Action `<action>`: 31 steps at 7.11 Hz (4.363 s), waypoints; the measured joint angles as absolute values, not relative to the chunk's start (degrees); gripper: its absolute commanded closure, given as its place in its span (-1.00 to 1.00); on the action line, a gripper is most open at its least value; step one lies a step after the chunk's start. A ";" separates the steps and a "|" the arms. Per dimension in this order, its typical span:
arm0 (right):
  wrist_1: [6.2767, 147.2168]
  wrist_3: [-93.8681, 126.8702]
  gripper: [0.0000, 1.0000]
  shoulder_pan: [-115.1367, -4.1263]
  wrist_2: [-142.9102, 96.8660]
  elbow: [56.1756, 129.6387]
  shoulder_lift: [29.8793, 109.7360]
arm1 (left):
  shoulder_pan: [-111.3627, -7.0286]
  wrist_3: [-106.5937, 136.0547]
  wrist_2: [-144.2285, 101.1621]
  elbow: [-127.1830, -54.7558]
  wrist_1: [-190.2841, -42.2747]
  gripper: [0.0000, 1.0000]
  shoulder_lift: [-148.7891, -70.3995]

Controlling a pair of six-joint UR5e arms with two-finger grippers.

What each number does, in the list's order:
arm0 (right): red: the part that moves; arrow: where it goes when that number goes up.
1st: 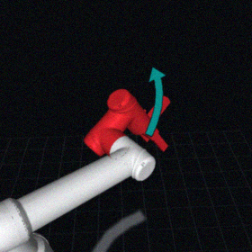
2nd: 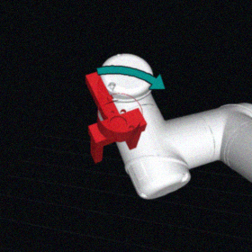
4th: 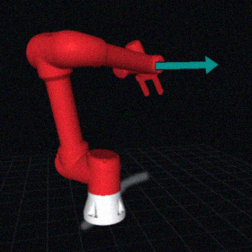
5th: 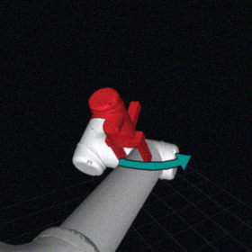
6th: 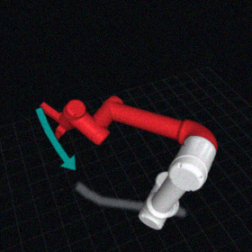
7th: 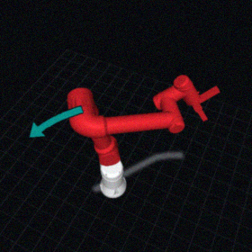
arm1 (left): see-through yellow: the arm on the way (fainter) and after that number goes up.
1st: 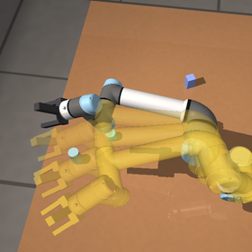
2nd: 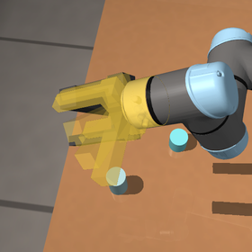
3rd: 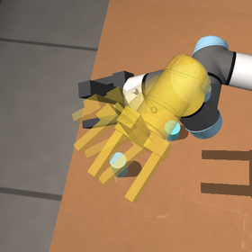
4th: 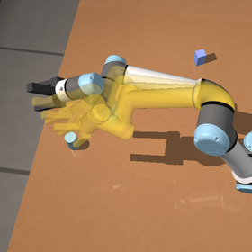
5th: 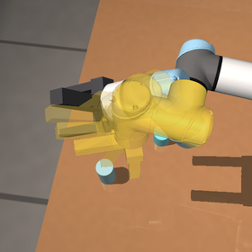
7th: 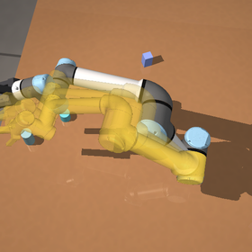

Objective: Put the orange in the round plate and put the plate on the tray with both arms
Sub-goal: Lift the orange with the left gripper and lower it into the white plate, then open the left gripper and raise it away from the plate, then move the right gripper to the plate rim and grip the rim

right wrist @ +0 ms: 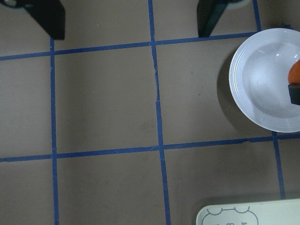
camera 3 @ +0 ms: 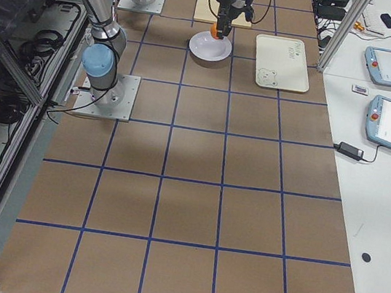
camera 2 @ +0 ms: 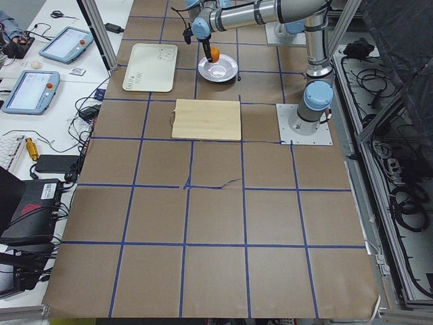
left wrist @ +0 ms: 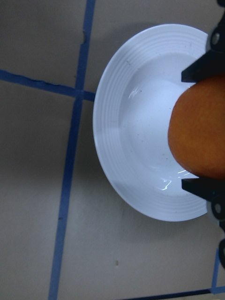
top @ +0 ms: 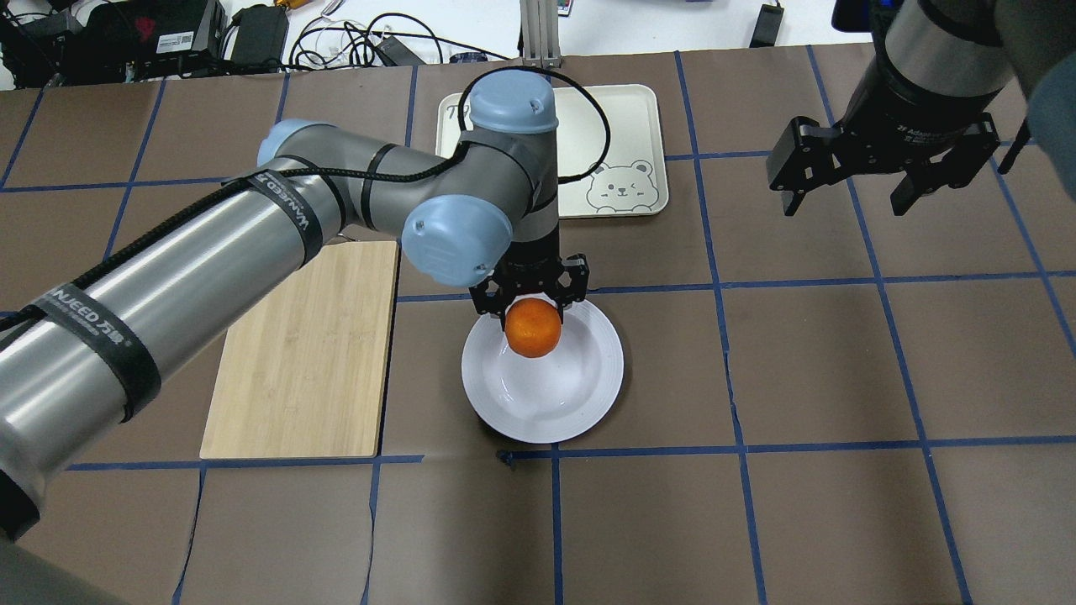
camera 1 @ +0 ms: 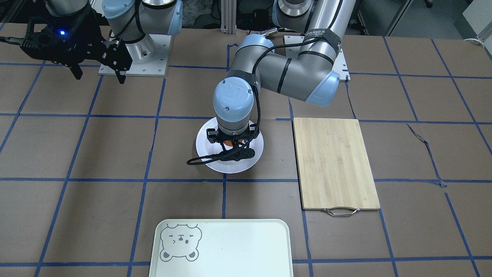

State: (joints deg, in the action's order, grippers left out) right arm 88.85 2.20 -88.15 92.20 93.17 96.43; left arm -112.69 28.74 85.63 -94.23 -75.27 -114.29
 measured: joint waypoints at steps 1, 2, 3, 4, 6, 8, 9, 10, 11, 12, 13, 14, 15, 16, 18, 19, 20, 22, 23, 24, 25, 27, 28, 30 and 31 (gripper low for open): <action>88.88 2.20 -1.00 -88.18 92.20 93.16 96.43 | -113.63 29.16 85.51 -98.30 -70.71 0.48 -114.30; 88.96 2.20 -1.00 -88.19 92.20 93.16 96.45 | -113.99 29.37 85.46 -101.02 -66.14 -0.99 -114.65; 89.05 2.20 -1.00 -88.19 92.20 93.16 96.44 | -114.05 29.45 85.46 -102.10 -63.31 -1.00 -114.98; 89.15 2.20 -1.00 -88.21 92.20 93.17 96.43 | -114.05 29.43 85.47 -102.39 -62.11 -1.00 -114.92; 89.30 2.17 -1.00 -88.18 92.06 93.16 96.16 | -112.67 28.73 85.68 -99.92 -63.01 -1.00 -112.92; 89.09 2.23 -1.00 -87.70 91.75 93.28 95.11 | -108.45 23.39 85.92 -91.49 -74.21 -1.00 -109.57; 89.17 1.94 -1.00 -87.45 90.97 93.31 94.35 | -105.33 17.67 85.93 -86.83 -81.18 -1.00 -107.76; 89.30 0.92 -1.00 -87.00 88.46 93.33 92.88 | -102.20 11.59 85.86 -83.49 -86.36 -1.00 -105.68; 89.45 -1.34 -1.00 -85.86 84.00 93.36 90.81 | -99.38 7.24 85.85 -81.90 -90.22 -1.00 -103.11; 89.55 -4.66 -1.00 -84.12 79.09 93.40 88.58 | -96.74 4.71 85.98 -81.52 -92.86 -1.00 -99.96; 89.92 -7.80 -1.00 -82.80 75.49 93.69 86.64 | -94.32 3.22 86.05 -81.69 -94.01 -1.00 -97.56; 92.07 -10.92 -1.00 -82.06 72.73 95.20 84.50 | -92.30 2.18 85.97 -82.41 -94.18 -1.00 -95.97; 96.18 -12.92 -1.00 -81.73 70.13 98.33 82.77 | -91.28 1.64 85.93 -83.45 -93.19 -1.00 -94.93; 101.63 -13.76 -1.00 -81.62 67.54 103.04 81.81 | -90.71 1.48 85.94 -84.25 -91.79 -1.00 -94.24; 109.39 -13.62 -1.00 -81.41 61.91 111.10 80.82 | -90.12 1.38 85.79 -84.97 -90.52 -1.00 -93.69; 110.74 -13.48 -1.00 -81.01 58.86 112.77 79.39 | -90.05 1.32 85.76 -85.03 -90.41 -1.00 -93.57; 112.16 -13.66 -1.00 -80.65 56.11 113.63 77.71 | -90.02 1.27 85.75 -85.09 -90.37 -1.00 -93.41; 120.12 -15.12 -1.00 -80.50 50.72 116.62 74.17 | -90.00 1.23 85.81 -85.15 -90.35 -1.00 -93.21; 123.34 -15.71 -0.99 -80.59 49.54 118.34 72.87 | -90.00 1.33 86.10 -85.10 -90.45 -1.00 -93.08; 124.64 -15.77 -0.99 -80.76 48.81 119.26 72.15 | -89.94 1.52 86.40 -84.92 -90.77 -1.00 -93.00; 125.06 -15.66 -0.99 -80.95 47.06 119.67 71.48 | -89.79 1.67 86.98 -84.61 -91.74 -1.00 -92.95; 125.28 -15.61 -0.93 -81.68 43.65 119.85 69.84 | -88.68 1.73 88.03 -83.92 -94.58 -1.00 -92.76; 125.34 -15.58 -0.88 -82.32 43.21 119.83 69.00 | -88.39 1.72 88.10 -83.88 -95.10 -1.00 -92.69; 125.97 -15.46 -0.86 -83.86 43.04 119.65 67.34 | -88.28 1.75 88.05 -83.85 -95.27 -1.00 -92.64; 127.36 -14.98 -0.78 -84.95 43.26 119.59 66.56 | -88.26 1.72 88.01 -83.85 -95.23 -1.00 -92.64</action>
